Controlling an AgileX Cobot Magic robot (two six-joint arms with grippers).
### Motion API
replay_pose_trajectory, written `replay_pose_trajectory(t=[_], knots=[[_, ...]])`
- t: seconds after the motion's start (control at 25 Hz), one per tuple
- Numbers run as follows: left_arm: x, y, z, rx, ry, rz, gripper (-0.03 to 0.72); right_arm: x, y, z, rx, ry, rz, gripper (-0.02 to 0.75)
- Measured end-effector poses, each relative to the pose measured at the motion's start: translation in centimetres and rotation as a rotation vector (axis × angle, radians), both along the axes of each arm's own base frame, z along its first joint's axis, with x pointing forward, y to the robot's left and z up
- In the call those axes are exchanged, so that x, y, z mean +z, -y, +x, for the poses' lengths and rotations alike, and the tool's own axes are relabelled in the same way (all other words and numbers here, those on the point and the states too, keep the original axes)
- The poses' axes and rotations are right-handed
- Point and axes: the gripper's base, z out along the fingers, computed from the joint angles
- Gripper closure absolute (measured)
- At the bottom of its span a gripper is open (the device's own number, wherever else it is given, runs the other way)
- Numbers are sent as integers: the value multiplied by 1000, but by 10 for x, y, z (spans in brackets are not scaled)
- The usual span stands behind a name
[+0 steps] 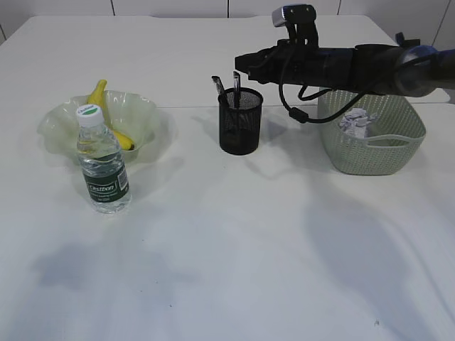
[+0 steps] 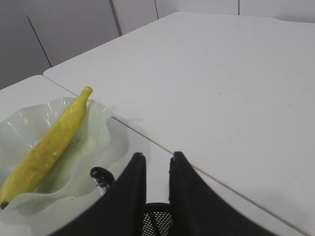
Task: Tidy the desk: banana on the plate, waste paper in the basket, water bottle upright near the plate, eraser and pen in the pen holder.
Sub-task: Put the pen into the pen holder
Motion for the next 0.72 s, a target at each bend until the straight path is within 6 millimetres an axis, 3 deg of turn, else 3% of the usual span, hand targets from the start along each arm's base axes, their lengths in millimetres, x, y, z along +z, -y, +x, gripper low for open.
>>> replay_pose_trajectory(t=[0.44,0.72], knots=[[0,0,0,-1,-6,0,200,1,1,-1,-13,-50,-23,596],[0,0,-1,-2,-10,2,200,40,3,-13,11,-40,-97,575]])
